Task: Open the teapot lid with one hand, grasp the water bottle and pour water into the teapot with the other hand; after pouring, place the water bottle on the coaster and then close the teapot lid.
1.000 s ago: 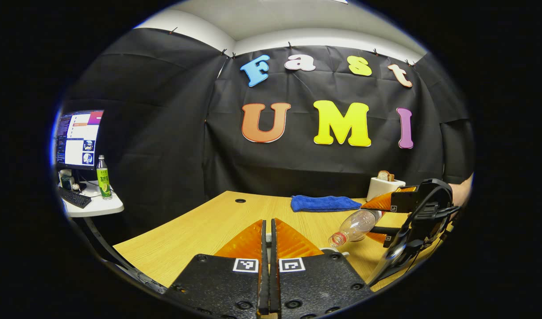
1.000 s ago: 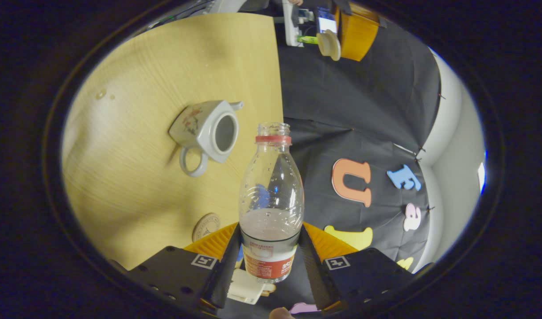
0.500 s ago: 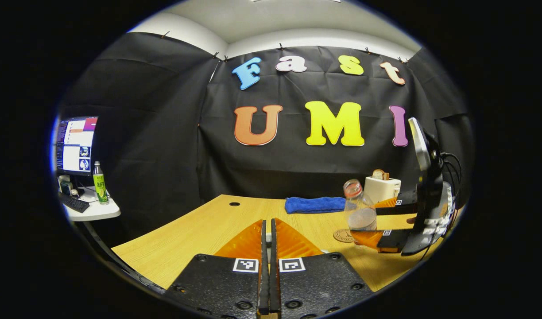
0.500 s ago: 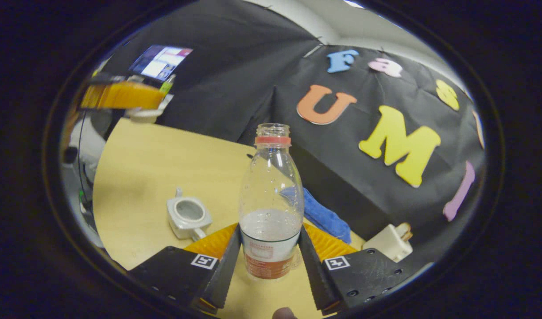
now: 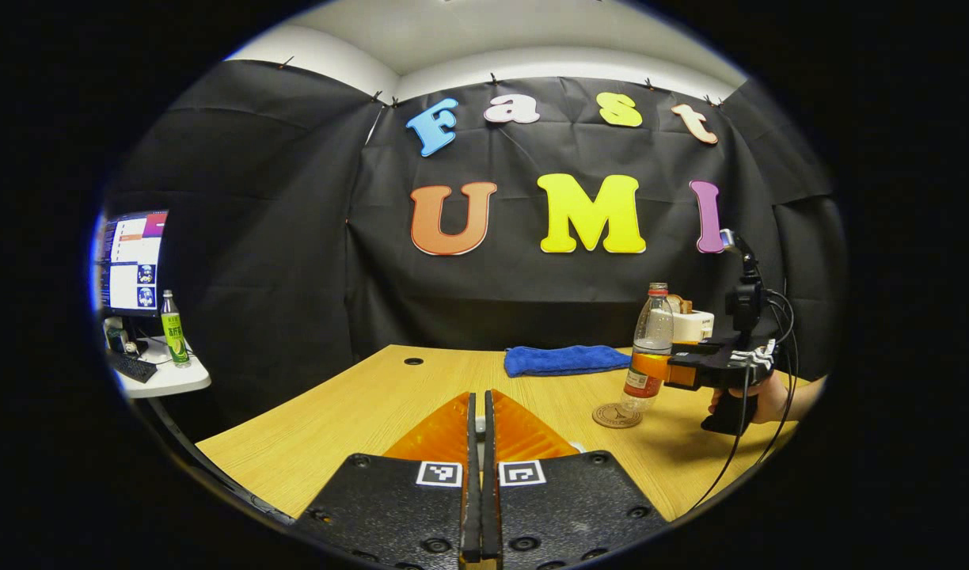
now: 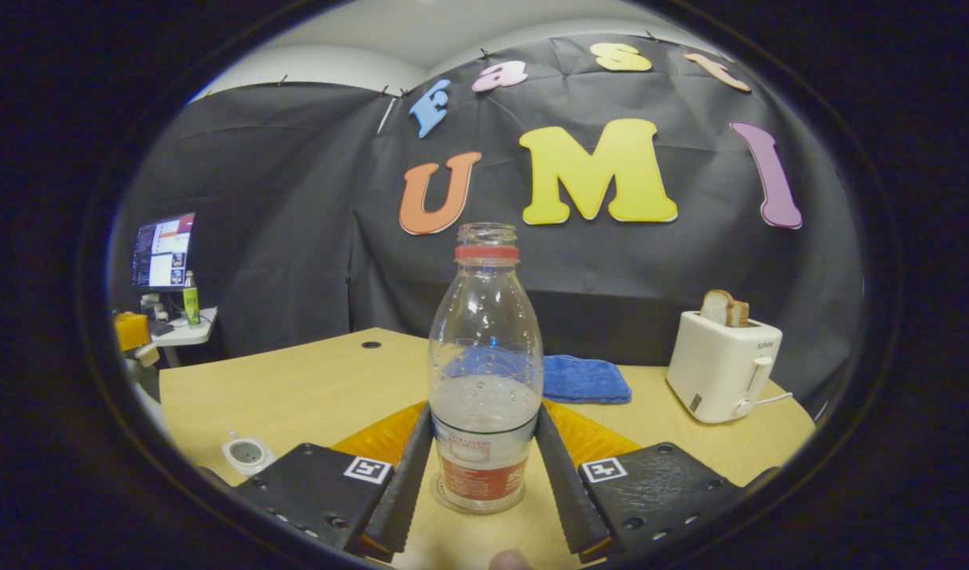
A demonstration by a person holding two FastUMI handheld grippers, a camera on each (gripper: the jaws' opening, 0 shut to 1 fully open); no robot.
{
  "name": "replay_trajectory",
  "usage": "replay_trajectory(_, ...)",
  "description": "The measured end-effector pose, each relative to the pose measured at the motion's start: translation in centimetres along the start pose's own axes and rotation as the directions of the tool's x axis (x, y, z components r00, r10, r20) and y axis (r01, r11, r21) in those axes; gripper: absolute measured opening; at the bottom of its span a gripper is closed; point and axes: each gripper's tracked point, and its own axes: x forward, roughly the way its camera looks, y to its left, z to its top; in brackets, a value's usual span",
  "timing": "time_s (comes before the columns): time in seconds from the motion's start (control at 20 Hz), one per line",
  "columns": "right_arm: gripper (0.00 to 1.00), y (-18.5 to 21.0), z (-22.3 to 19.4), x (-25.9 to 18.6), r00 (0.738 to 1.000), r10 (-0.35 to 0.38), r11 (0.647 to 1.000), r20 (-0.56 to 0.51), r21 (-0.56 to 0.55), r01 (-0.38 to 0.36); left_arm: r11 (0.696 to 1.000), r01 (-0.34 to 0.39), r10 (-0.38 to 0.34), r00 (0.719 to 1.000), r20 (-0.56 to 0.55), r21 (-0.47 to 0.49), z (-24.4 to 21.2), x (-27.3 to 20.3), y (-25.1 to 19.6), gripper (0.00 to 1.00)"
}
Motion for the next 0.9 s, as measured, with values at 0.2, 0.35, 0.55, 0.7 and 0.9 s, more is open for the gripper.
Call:
replay_trajectory(0.2, 0.72, 0.1, -1.1, 1.8, 1.000, -0.005, 1.000, -0.014, 0.003, 0.005, 1.000, -0.004, 0.004, 1.000, -0.006, 0.010, -0.3, 0.3, 0.1, 0.03)
replay_trajectory(0.35, 0.72, 0.2, -1.2, 2.6, 1.000, -0.006, 1.000, -0.014, 0.005, 0.006, 1.000, -0.014, 0.014, 1.000, -0.012, 0.012, -0.6, 0.3, 0.5, 0.03)
replay_trajectory(0.55, 0.71, 0.1, -1.5, 3.0, 1.000, -0.011, 1.000, -0.013, 0.003, 0.011, 1.000, -0.021, 0.021, 1.000, -0.017, 0.007, -0.8, 0.5, 0.9, 0.03)
replay_trajectory(0.7, 0.72, 0.2, -1.9, 3.2, 1.000, -0.013, 1.000, -0.018, 0.003, 0.013, 1.000, -0.022, 0.023, 1.000, -0.019, 0.009, -0.8, 0.4, 0.9, 0.03)
replay_trajectory(0.9, 0.73, 0.0, -2.3, 3.3, 0.999, -0.015, 1.000, -0.034, 0.011, 0.015, 1.000, -0.022, 0.022, 0.999, -0.026, 0.017, -1.0, 0.5, 0.8, 0.03)
